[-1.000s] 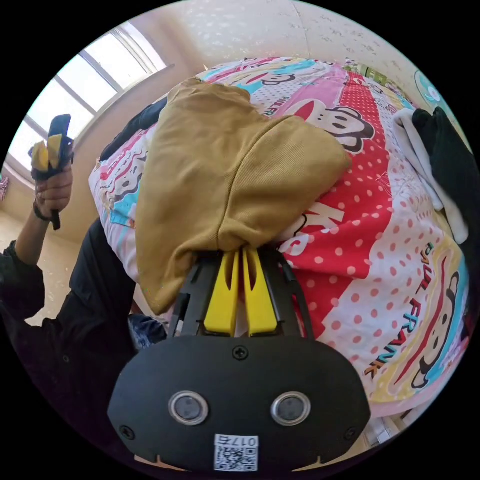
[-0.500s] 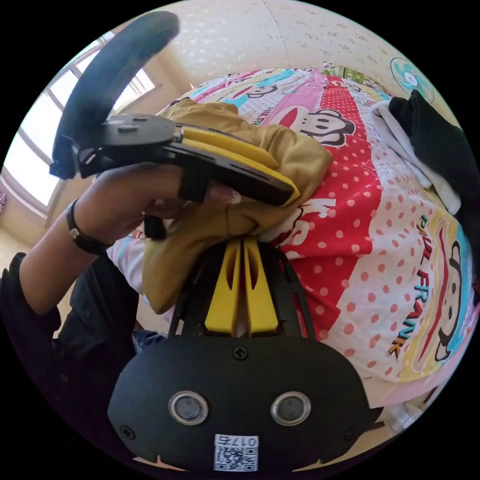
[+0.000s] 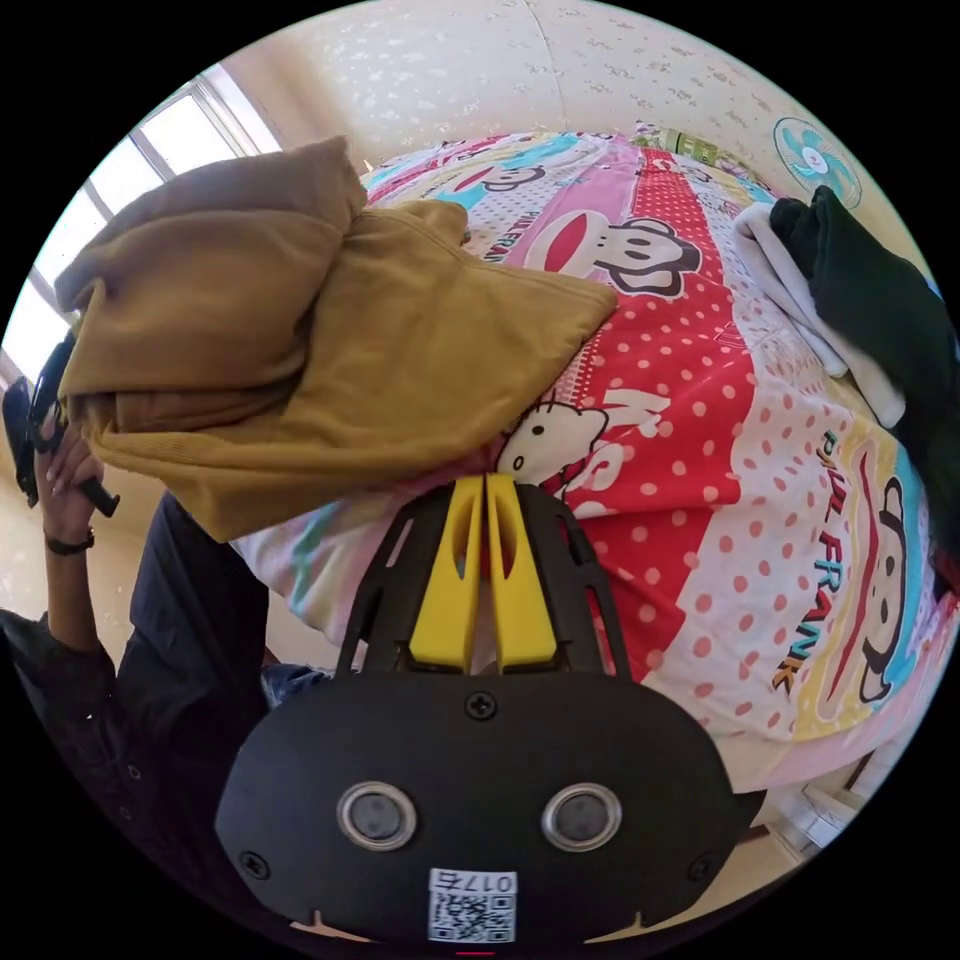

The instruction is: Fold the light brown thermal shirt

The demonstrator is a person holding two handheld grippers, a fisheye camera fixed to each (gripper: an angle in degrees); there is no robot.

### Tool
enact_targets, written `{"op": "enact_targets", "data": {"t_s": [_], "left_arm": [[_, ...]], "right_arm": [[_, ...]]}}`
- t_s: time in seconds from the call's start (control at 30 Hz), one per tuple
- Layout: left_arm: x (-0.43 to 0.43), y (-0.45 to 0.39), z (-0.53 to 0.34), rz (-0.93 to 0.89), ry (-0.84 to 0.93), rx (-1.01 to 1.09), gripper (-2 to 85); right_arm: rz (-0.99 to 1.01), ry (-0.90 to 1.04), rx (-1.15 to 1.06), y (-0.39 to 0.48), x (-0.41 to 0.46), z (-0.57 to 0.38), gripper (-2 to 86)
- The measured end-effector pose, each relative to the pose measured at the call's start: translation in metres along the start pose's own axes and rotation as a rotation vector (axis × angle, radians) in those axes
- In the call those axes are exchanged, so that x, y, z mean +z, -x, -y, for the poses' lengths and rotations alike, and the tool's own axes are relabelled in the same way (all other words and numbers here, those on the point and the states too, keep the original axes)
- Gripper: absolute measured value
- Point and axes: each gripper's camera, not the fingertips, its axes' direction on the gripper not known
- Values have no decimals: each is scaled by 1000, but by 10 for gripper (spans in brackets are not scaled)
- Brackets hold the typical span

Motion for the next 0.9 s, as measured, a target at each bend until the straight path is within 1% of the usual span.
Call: {"op": "enact_targets", "data": {"t_s": [0.07,0.1,0.13,0.17,0.2,0.27,0.33,0.4,0.43,0.5,0.53,0.6,0.63,0.67,0.73,0.77,0.8,0.83,0.87,0.9], "left_arm": [[-24,25,-21,128,50,-79,62],[-43,38,-34,202,30,-135,66],[-54,42,-39,231,2,-160,70],[-75,46,-45,260,-70,-188,78],[-89,45,-43,253,-139,-170,78],[-87,40,-27,201,-163,-136,79],[-60,35,0,126,-109,-96,87],[-1,24,37,58,-6,-32,123],[15,22,45,62,10,-14,129],[84,24,64,82,104,2,138],[102,28,66,80,143,-4,137],[171,54,62,52,363,-116,112],[178,60,60,36,375,-146,105],[174,69,60,1,336,-186,88],[156,77,64,-80,328,-224,61],[132,80,63,-156,265,-247,43],[99,84,59,-260,158,-259,40],[81,86,56,-303,105,-269,38],[46,90,45,-308,22,-307,36],[11,92,31,-221,-49,-341,35]], "right_arm": [[-3,3,7,1,2,1,5],[-7,8,8,2,3,2,5],[-13,13,6,3,4,3,5],[-18,16,4,4,5,3,5],[-30,21,-3,7,7,4,5],[-55,31,-17,12,10,6,5],[-90,44,-32,20,14,8,5],[-111,48,-36,25,17,8,5],[-120,47,-35,27,20,8,5],[-128,42,-31,30,23,7,5],[-130,38,-27,32,25,6,5],[-131,36,-19,33,28,6,4],[-131,36,-16,35,30,6,4],[-132,36,-15,36,31,6,4],[-142,39,-21,40,36,6,4],[-146,40,-24,41,37,7,4],[-152,41,-29,44,40,7,4],[-158,41,-34,46,42,7,5],[-160,41,-35,47,43,7,5],[-163,40,-37,49,46,6,5]]}}
